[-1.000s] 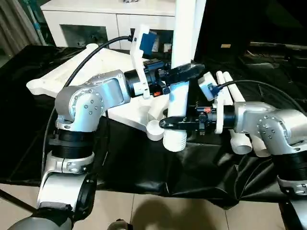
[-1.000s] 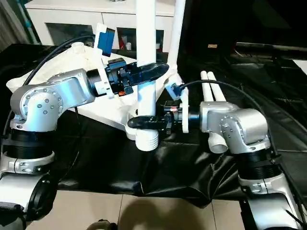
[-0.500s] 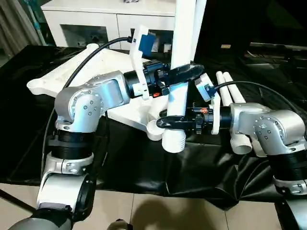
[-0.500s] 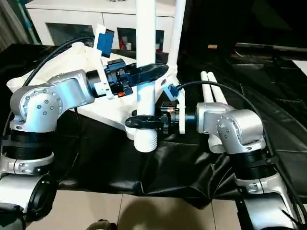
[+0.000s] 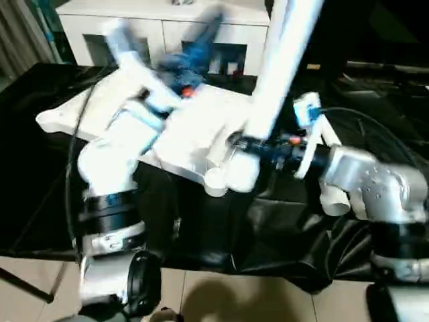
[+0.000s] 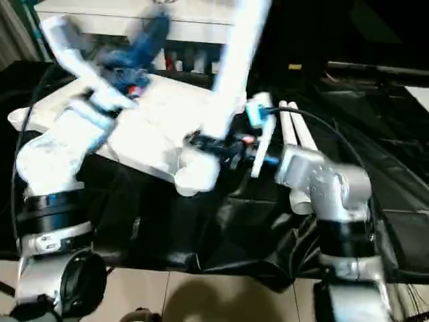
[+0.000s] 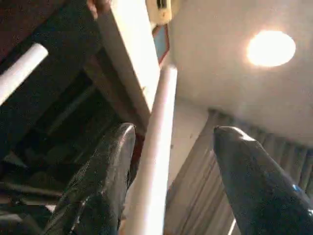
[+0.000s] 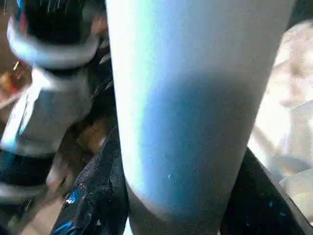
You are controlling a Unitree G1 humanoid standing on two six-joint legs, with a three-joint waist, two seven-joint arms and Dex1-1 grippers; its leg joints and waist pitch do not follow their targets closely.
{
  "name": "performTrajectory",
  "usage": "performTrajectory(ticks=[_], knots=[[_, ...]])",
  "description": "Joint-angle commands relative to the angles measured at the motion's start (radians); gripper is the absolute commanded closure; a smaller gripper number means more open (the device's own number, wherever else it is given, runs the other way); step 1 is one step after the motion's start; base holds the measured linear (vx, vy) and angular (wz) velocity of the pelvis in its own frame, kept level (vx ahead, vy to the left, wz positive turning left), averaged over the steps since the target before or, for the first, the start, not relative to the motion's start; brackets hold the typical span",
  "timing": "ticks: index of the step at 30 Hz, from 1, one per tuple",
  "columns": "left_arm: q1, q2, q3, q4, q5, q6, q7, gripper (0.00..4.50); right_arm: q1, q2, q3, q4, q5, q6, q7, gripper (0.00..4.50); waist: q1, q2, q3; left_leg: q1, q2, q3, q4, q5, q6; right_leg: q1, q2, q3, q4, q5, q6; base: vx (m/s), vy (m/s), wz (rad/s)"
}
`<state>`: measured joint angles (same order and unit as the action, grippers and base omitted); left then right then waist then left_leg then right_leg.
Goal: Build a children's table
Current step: Pick table leg, then insert table leg to table base
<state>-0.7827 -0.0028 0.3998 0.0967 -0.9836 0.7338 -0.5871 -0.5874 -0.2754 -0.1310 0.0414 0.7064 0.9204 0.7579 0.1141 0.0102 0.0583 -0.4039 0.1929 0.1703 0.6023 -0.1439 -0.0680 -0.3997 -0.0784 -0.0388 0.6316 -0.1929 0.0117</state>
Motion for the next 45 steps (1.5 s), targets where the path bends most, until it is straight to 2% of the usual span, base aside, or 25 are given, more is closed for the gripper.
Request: performTrajectory(ticks=[1,2,3,4,5,6,7,8,9,10,12,13,14,15,16,18,20,21,24,30,34,37,40,45], knots=[[0.0,0.049,-0.063,0.056,0.127,-0.009,0.018,1.62,0.017,-0.006,0.009,-0.029,-0.089,-0.096,-0.082,2.62,0.002,0.003,-0.083,0.027,0.019,-0.003,-0.062,-0.179,-0.002,0.049,-0.044,0.024,-0.074,-0.113,-0.204,0.0,0.0,0.0],[-0.002,0.094,-0.129,0.106,0.248,-0.051,0.043,1.62,0.029,-0.005,0.019,-0.029,-0.135,-0.132,-0.116,2.62,-0.001,0.003,-0.081,0.034,0.018,-0.004,-0.067,-0.207,-0.023,0.045,-0.04,0.025,-0.08,-0.156,-0.157,0.0,0.0,0.0],[-0.005,0.147,-0.213,0.168,0.387,-0.114,0.071,1.62,0.044,-0.012,0.038,-0.033,-0.185,-0.176,-0.138,2.62,0.001,0.005,-0.08,0.035,0.02,-0.006,-0.07,-0.218,-0.029,0.042,-0.04,0.026,-0.084,-0.178,-0.137,0.0,0.0,0.0],[-0.011,0.232,-0.348,0.276,0.577,-0.216,0.101,1.62,0.062,-0.021,0.058,-0.041,-0.245,-0.215,-0.181,2.62,0.0,0.006,-0.078,0.034,0.02,-0.009,-0.075,-0.245,-0.045,0.042,-0.041,0.027,-0.089,-0.218,-0.09,0.0,0.0,0.0],[-0.013,0.26,-0.393,0.312,0.637,-0.252,0.109,1.62,0.067,-0.022,0.062,-0.045,-0.262,-0.223,-0.197,2.62,0.001,0.006,-0.078,0.033,0.02,-0.014,-0.078,-0.252,-0.049,0.042,-0.042,0.027,-0.095,-0.242,-0.061,0.0,0.0,0.0],[-0.017,0.317,-0.484,0.383,0.741,-0.325,0.1,1.62,0.078,-0.028,0.071,-0.053,-0.299,-0.236,-0.235,2.62,-0.003,0.007,-0.081,0.034,0.016,-0.014,-0.079,-0.265,-0.069,0.042,-0.039,0.03,-0.091,-0.264,-0.008,0.0,0.0,0.0],[-0.024,0.359,-0.554,0.437,0.812,-0.382,0.073,1.62,0.088,-0.026,0.07,-0.062,-0.316,-0.241,-0.262,2.62,-0.001,0.007,-0.082,0.032,0.016,-0.019,-0.084,-0.256,-0.079,0.041,-0.041,0.029,-0.095,-0.263,0.016,0.0,0.0,0.0],[-0.027,0.376,-0.583,0.458,0.838,-0.408,0.055,1.62,0.093,-0.024,0.066,-0.067,-0.316,-0.24,-0.269,2.62,-0.005,0.007,-0.083,0.031,0.015,-0.018,-0.083,-0.25,-0.083,0.042,-0.041,0.03,-0.093,-0.248,0.012,0.0,0.0,0.0],[-0.037,0.399,-0.623,0.491,0.868,-0.445,0.006,1.62,0.104,-0.02,0.061,-0.08,-0.312,-0.237,-0.274,2.62,-0.009,0.01,-0.089,0.03,0.018,-0.018,-0.081,-0.219,-0.092,0.045,-0.042,0.028,-0.079,-0.167,-0.03,0.0,0.0,0.0],[-0.045,0.417,-0.66,0.514,0.882,-0.465,-0.063,1.33,0.116,-0.018,0.057,-0.092,-0.307,-0.236,-0.279,2.62,-0.01,0.013,-0.092,0.034,0.019,-0.014,-0.075,-0.195,-0.087,0.041,-0.041,0.028,-0.071,-0.08,-0.085,0.0,0.0,0.0],[-0.056,0.478,-0.774,0.536,0.934,-0.495,-0.243,1.26,0.139,-0.021,0.06,-0.118,-0.306,-0.228,-0.285,2.62,-0.008,0.012,-0.09,0.032,0.017,-0.01,-0.073,-0.176,-0.064,0.042,-0.044,0.027,-0.069,-0.024,-0.147,0.0,0.0,0.0],[-0.06,0.501,-0.814,0.539,0.959,-0.503,-0.292,1.26,0.145,-0.025,0.063,-0.123,-0.308,-0.227,-0.284,2.62,-0.009,0.017,-0.089,0.033,0.018,-0.008,-0.073,-0.181,-0.057,0.042,-0.043,0.028,-0.066,-0.004,-0.167,0.0,0.0,0.0],[-0.066,0.514,-0.839,0.546,0.976,-0.507,-0.319,1.2,0.149,-0.027,0.065,-0.126,-0.309,-0.226,-0.284,2.62,-0.011,0.017,-0.089,0.033,0.019,-0.007,-0.072,-0.183,-0.056,0.044,-0.044,0.028,-0.061,0.01,-0.178,0.0,0.0,0.0],[-0.082,0.529,-0.873,0.573,1.009,-0.521,-0.362,0.94,0.158,-0.03,0.068,-0.132,-0.311,-0.23,-0.286,2.62,-0.011,0.017,-0.085,0.033,0.018,-0.005,-0.074,-0.203,-0.051,0.045,-0.047,0.029,-0.065,-0.008,-0.194,0.0,0.0,0.0],[-0.112,0.529,-0.899,0.632,1.058,-0.562,-0.371,0.86,0.167,-0.033,0.067,-0.136,-0.312,-0.234,-0.289,2.62,-0.01,0.02,-0.085,0.036,0.018,-0.005,-0.074,-0.215,-0.052,0.044,-0.048,0.029,-0.066,-0.023,-0.196,0.0,0.0,0.0],[-0.12,0.526,-0.905,0.65,1.068,-0.57,-0.377,0.85,0.169,-0.033,0.068,-0.137,-0.314,-0.237,-0.289,2.62,-0.012,0.018,-0.084,0.036,0.019,-0.006,-0.075,-0.245,-0.06,0.047,-0.05,0.03,-0.068,-0.06,-0.198,0.0,0.0,0.0],[-0.172,0.507,-0.95,0.781,1.148,-0.652,-0.394,0.77,0.184,-0.036,0.074,-0.152,-0.329,-0.245,-0.292,2.62,-0.013,0.02,-0.081,0.04,0.018,-0.005,-0.076,-0.277,-0.064,0.041,-0.05,0.031,-0.077,-0.106,-0.197,0.0,0.0,0.0],[-0.191,0.493,-0.959,0.838,1.181,-0.696,-0.382,0.75,0.19,-0.036,0.076,-0.161,-0.333,-0.246,-0.296,2.62,-0.011,0.017,-0.081,0.039,0.019,-0.007,-0.078,-0.282,-0.068,0.046,-0.053,0.033,-0.079,-0.129,-0.185,0.0,0.0,0.0],[-0.233,0.454,-0.981,0.947,1.213,-0.761,-0.321,0.75,0.201,-0.035,0.076,-0.184,-0.332,-0.235,-0.305,2.62,-0.013,0.017,-0.082,0.038,0.019,-0.01,-0.077,-0.287,-0.066,0.047,-0.053,0.032,-0.078,-0.124,-0.19,0.0,0.0,0.0],[-0.248,0.4,-0.966,1.031,1.205,-0.769,-0.304,0.75,0.213,-0.042,0.08,-0.202,-0.326,-0.222,-0.302,2.62,-0.012,0.012,-0.084,0.035,0.021,-0.007,-0.072,-0.243,-0.033,0.05,-0.054,0.031,-0.072,-0.06,-0.236,0.0,0.0,0.0],[-0.251,0.378,-0.951,1.072,1.208,-0.779,-0.31,0.75,0.211,-0.044,0.084,-0.198,-0.327,-0.225,-0.296,2.62,-0.012,0.01,-0.085,0.034,0.02,-0.006,-0.071,-0.236,-0.022,0.052,-0.054,0.031,-0.072,-0.053,-0.242,0.0,0.0,0.0],[-0.259,0.359,-0.939,1.148,1.228,-0.769,-0.384,0.75,0.207,-0.05,0.091,-0.196,-0.331,-0.228,-0.288,2.62,-0.013,0.011,-0.083,0.036,0.021,-0.006,-0.072,-0.245,-0.019,0.051,-0.055,0.032,-0.076,-0.07,-0.243,0.0,0.0,0.0],[-0.265,0.356,-0.927,1.164,1.212,-0.758,-0.435,1.14,0.205,-0.053,0.093,-0.195,-0.332,-0.229,-0.288,2.62,-0.015,0.01,-0.082,0.035,0.021,-0.007,-0.073,-0.246,-0.022,0.052,-0.056,0.031,-0.074,-0.069,-0.247,0.0,0.0,0.0],[-0.27,0.354,-0.924,1.166,1.206,-0.76,-0.458,1.14,0.203,-0.055,0.093,-0.193,-0.333,-0.23,-0.287,2.62,-0.017,0.01,-0.082,0.035,0.022,-0.007,-0.072,-0.246,-0.012,0.053,-0.057,0.032,-0.073,-0.052,-0.262,0.0,0.0,0.0]])
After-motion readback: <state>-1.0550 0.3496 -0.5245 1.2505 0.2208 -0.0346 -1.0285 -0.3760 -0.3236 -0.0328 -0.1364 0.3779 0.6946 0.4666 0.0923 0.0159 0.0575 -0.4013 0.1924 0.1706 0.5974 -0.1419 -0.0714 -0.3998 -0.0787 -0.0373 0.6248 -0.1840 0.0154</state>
